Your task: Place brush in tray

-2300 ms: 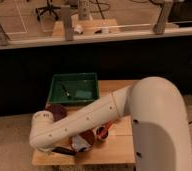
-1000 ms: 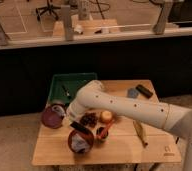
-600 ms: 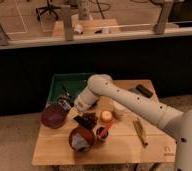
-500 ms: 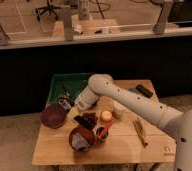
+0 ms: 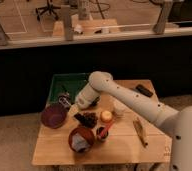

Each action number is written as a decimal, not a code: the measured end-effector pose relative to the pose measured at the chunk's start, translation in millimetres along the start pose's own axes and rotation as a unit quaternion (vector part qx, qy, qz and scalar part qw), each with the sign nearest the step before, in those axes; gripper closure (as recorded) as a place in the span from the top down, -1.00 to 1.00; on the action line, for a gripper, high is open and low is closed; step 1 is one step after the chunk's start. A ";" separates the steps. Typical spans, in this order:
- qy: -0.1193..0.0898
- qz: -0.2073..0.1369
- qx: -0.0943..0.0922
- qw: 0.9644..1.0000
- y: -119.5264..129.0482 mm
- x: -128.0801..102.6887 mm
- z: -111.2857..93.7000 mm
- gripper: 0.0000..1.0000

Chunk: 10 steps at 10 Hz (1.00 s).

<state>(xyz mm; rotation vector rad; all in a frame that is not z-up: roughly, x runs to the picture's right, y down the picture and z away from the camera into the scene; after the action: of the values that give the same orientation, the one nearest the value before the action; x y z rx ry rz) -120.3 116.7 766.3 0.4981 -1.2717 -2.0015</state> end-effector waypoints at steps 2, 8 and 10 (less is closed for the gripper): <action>0.020 0.015 0.031 0.999 15.4 13.1 -11.8 -0.78; 0.035 0.126 0.032 0.991 41.5 46.3 -26.0 -0.78; 0.027 0.160 0.004 0.987 51.5 57.7 -29.8 -0.78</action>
<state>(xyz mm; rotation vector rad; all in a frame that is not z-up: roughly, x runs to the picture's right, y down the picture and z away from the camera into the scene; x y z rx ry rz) -122.0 41.9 802.0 0.3244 -1.2405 -1.7054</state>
